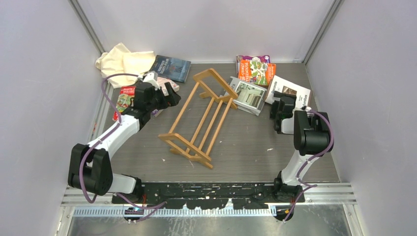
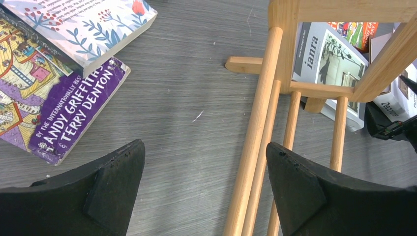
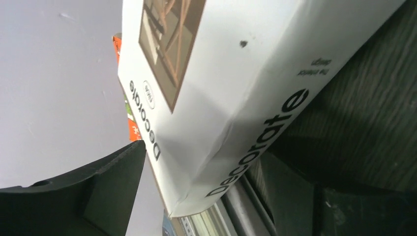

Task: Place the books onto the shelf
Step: Pick up the book from the center of the board.

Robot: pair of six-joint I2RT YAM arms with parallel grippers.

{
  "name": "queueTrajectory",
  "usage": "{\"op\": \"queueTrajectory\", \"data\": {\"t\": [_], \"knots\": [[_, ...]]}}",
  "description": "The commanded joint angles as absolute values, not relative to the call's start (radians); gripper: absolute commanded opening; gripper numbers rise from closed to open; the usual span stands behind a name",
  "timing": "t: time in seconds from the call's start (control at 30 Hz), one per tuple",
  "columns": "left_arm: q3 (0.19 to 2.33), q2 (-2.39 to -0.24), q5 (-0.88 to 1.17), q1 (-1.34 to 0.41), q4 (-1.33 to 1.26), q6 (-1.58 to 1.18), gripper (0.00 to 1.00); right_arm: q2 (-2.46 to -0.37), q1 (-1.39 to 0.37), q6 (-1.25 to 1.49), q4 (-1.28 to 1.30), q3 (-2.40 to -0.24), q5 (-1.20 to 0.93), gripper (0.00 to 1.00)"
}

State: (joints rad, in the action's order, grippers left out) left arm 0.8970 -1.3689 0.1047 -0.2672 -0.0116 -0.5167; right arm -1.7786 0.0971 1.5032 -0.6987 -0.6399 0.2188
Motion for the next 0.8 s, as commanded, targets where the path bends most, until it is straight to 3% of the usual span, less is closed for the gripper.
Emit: {"op": "queueTrajectory", "data": {"t": [0.0, 0.17, 0.3, 0.77], "knots": [[0.923, -1.374, 0.094, -0.269, -0.095, -0.501, 0.92, -1.835, 0.092, 1.521, -0.786, -0.68, 0.276, 0.87], [0.916, -1.376, 0.09, -0.269, -0.109, -0.489, 0.92, -1.876, 0.092, 1.526, -0.831, -0.684, 0.284, 0.57], [0.903, -1.37, 0.087, -0.268, -0.118, -0.489, 0.92, -1.863, 0.092, 1.503, -0.841, -0.678, 0.284, 0.39], [0.903, -1.286, 0.084, -0.269, -0.038, -0.507, 0.93, -1.486, 0.073, 1.287, -0.506, -0.652, 0.277, 0.38]]}}
